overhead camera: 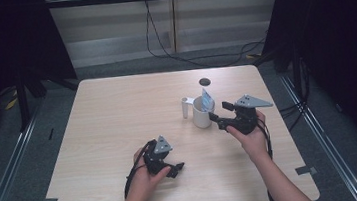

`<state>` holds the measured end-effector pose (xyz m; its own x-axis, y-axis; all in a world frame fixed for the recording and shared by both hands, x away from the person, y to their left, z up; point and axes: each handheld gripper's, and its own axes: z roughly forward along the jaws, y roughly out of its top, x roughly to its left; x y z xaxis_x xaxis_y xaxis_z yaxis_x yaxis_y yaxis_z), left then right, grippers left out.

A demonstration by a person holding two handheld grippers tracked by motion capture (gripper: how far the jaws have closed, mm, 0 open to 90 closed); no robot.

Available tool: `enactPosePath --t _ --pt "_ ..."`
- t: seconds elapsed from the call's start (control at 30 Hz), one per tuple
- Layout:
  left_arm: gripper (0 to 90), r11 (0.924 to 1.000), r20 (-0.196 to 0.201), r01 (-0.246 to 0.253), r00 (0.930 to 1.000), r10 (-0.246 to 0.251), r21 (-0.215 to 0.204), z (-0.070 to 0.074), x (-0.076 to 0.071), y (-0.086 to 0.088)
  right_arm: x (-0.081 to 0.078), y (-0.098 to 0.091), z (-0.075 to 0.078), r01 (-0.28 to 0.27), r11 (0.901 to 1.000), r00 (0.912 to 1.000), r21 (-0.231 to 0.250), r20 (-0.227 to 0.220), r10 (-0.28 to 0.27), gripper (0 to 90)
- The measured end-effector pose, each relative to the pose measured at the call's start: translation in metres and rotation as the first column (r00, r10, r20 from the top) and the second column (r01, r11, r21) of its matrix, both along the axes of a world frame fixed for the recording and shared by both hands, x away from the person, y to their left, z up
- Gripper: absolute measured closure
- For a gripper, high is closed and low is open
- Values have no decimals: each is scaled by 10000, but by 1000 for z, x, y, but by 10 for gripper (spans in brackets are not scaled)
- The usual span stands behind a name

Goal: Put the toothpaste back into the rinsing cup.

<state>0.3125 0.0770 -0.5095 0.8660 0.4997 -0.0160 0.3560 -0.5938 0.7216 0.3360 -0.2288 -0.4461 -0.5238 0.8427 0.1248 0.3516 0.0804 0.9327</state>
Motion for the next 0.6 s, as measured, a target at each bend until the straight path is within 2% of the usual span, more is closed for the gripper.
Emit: enactPosePath --t 0.6 --pt "152 10000 -13 -3 10000 3 -52 0 0 0 -20 -7 -14 -395 9987 9980 -320 -498 379 248"
